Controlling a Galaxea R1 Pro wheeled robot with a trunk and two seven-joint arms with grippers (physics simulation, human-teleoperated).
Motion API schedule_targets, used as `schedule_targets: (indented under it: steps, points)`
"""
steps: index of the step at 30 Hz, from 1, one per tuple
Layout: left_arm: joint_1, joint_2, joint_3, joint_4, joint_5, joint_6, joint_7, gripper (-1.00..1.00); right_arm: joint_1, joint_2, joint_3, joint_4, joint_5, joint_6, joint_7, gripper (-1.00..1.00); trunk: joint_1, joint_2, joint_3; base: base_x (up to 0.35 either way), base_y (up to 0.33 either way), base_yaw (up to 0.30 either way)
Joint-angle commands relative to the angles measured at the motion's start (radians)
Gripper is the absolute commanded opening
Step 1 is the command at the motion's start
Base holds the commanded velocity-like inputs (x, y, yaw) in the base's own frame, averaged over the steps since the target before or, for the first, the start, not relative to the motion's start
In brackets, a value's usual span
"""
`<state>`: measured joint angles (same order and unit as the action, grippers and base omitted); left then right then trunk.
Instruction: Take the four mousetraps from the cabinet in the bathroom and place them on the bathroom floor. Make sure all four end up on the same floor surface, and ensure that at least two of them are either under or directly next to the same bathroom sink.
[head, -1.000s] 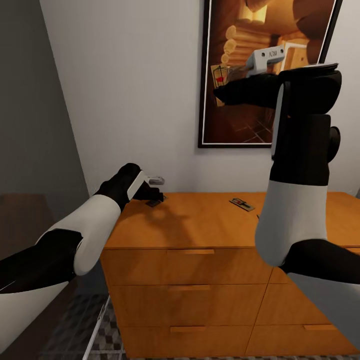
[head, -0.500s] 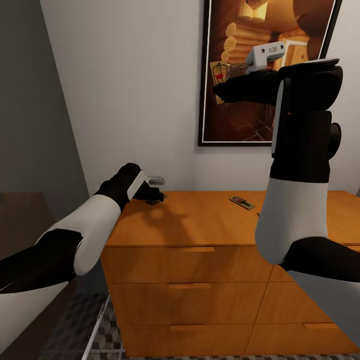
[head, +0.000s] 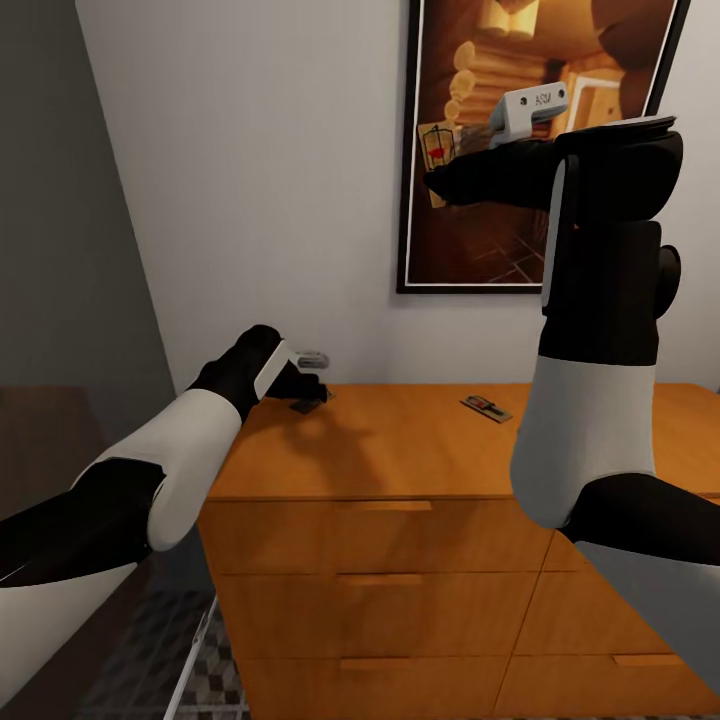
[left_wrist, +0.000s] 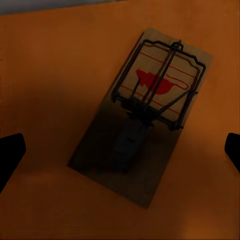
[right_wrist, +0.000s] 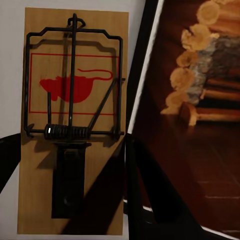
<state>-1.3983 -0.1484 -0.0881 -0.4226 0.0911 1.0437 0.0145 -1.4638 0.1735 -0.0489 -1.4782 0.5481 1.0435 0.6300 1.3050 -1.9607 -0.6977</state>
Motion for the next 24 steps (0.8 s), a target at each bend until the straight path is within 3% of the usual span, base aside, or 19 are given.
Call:
schedule_targets:
  steps: [1,14,24]
  points:
    - [-0.001,0.001,-0.008,-0.003,0.009,0.004,0.002,1.00,-0.001,0.001,-0.002,-0.001,0.007,0.004,0.008,-1.00,0.000,0.000,-0.001,0.026,0.000,0.000]
    - [0.000,0.001,-0.008,-0.010,0.009,0.004,0.005,1.00,-0.001,0.001,0.001,0.001,0.007,0.004,0.008,-1.00,0.000,0.000,-0.001,0.013,0.000,0.000]
    - [0.000,0.000,-0.008,-0.010,0.009,0.004,0.006,1.00,-0.001,0.001,0.001,0.001,0.007,0.004,0.008,-1.00,0.000,0.000,-0.001,0.110,-0.049,0.000]
